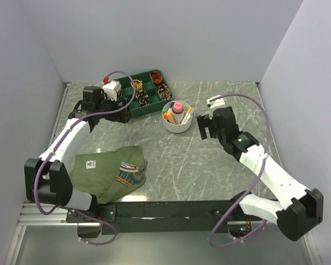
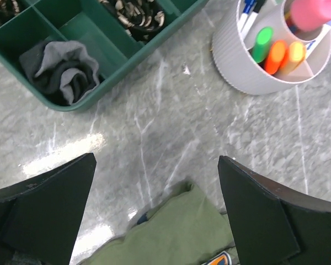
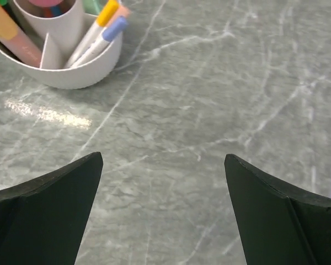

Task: Sort the stationery into containers
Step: Reset both arms

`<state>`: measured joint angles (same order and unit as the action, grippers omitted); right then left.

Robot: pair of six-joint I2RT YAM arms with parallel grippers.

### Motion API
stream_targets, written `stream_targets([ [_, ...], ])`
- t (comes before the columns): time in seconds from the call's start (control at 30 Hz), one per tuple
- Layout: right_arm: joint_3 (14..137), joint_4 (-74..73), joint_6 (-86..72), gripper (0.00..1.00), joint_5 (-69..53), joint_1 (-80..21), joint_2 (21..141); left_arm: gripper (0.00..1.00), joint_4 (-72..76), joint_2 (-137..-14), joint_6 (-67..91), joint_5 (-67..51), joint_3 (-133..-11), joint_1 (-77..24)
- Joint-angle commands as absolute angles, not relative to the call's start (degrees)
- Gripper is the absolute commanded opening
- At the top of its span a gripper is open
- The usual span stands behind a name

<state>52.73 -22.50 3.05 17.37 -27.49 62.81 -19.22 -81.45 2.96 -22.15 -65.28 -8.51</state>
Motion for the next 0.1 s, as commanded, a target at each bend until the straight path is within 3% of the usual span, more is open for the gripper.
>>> stream_targets([
  [0.0,51.5,-24.5,4.6,1.00,21.7,-26.9,58.3,0.99,-17.6,-80.9,1.9,-21.0,-65.6,-7.2],
  [0.07,51.2,-24.2,4.1,1.00,21.2,-25.7,57.9,0.99,-17.8,-81.3,1.9,-21.0,-66.0,-6.9],
])
